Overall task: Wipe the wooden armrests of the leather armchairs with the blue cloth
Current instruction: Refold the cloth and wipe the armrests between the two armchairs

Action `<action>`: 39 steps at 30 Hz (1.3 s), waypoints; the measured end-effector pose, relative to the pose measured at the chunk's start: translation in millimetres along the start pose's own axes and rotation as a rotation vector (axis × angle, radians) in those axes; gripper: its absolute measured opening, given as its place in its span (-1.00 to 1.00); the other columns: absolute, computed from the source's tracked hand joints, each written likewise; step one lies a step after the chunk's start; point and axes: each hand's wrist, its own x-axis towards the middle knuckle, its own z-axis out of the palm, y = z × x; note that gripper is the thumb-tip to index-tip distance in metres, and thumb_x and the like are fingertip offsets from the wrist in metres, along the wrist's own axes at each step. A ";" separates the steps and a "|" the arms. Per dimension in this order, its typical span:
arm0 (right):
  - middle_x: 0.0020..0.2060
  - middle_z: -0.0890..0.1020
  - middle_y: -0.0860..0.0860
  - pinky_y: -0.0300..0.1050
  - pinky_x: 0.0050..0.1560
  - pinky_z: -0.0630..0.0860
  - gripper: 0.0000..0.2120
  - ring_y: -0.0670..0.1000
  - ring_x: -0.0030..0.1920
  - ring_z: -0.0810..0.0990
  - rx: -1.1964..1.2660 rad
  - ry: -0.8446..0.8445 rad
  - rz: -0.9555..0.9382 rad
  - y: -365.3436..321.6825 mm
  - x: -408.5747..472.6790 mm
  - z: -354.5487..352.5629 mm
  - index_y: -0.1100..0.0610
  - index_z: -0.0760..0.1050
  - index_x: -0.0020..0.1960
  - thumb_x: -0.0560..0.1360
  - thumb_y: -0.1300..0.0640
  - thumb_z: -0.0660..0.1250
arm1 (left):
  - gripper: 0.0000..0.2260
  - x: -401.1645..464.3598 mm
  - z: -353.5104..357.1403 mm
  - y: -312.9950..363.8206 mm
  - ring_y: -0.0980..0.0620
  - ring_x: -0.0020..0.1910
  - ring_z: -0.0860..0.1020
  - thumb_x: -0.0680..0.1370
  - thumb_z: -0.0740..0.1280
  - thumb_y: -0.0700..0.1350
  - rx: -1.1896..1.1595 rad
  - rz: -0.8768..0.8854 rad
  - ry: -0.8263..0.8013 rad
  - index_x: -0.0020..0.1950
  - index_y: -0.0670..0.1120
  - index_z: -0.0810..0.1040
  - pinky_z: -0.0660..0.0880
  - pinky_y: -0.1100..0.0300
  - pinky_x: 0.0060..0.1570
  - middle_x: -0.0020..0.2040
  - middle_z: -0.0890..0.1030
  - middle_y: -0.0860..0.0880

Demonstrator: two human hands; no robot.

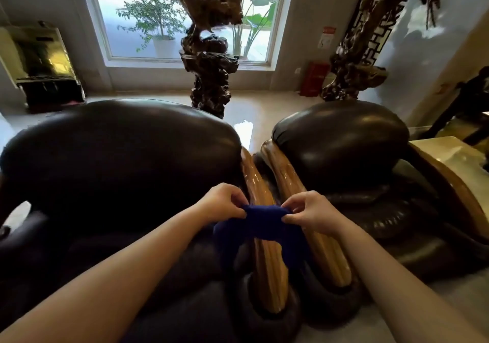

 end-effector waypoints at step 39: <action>0.38 0.35 0.06 0.06 0.32 0.23 -0.50 0.06 0.39 0.28 -0.358 0.433 -0.072 343.4 317.6 80.3 -0.01 0.23 0.38 0.48 -0.08 0.20 | -0.61 303.9 236.2 -178.2 0.00 0.44 0.21 0.55 0.20 -0.05 0.106 -0.310 0.779 0.37 -0.03 0.30 0.19 0.04 0.38 0.42 0.33 -0.03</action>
